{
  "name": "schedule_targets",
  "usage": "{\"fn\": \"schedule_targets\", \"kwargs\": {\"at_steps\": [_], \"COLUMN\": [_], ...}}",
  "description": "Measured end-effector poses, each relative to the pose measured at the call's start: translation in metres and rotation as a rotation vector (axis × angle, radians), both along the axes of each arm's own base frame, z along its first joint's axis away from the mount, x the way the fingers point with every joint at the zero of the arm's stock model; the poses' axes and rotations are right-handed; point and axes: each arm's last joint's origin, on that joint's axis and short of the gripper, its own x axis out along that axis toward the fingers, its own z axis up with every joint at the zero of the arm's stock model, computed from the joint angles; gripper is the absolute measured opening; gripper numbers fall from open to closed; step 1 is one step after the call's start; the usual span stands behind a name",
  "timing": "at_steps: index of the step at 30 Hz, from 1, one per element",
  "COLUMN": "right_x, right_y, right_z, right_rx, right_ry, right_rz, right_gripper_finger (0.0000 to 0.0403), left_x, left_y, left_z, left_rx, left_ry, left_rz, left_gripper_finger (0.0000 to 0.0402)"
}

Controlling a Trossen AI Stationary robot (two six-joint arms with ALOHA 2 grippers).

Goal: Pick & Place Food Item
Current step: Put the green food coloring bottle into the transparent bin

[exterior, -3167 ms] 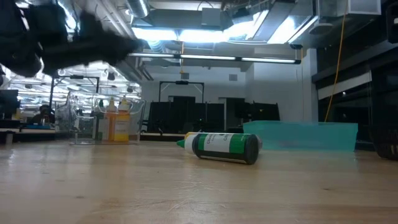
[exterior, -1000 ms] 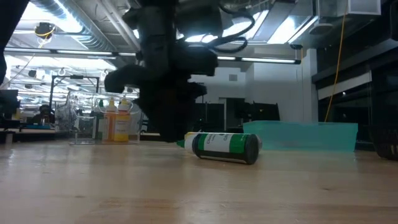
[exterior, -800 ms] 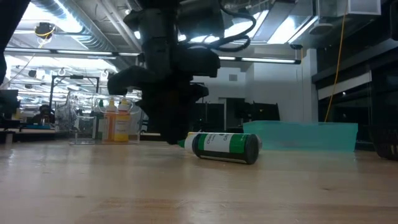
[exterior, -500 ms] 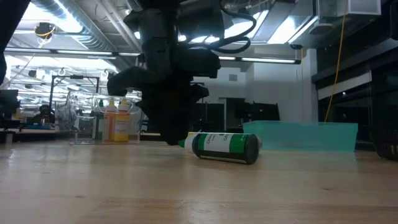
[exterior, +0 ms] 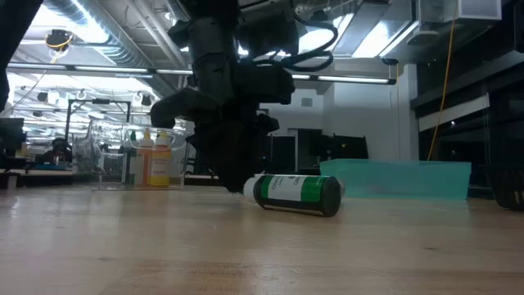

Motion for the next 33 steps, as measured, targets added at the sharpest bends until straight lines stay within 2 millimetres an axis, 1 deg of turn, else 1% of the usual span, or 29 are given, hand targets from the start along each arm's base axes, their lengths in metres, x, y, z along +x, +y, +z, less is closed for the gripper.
{"fn": "schedule_targets", "kwargs": {"at_steps": [8,28,33], "right_x": [0.000,0.000,0.000], "right_y": [0.000,0.000,0.000], "right_z": [0.000,0.000,0.000], "right_rx": [0.000,0.000,-0.001], "right_ry": [0.000,-0.001,-0.001], "right_rz": [0.000,0.000,0.000], "right_gripper_finger": [0.0259,0.0259,0.0259], "left_x": [0.002,0.002,0.003], "left_y": [-0.001,-0.001,0.000], "left_z": [-0.012,-0.012,-0.011], "left_rx": [-0.009,-0.001,0.024], "left_ry": [0.031,0.030,0.023], "left_rz": [-0.004,-0.002,0.003], "left_gripper_finger": [0.0114,0.0114,0.0114]}}
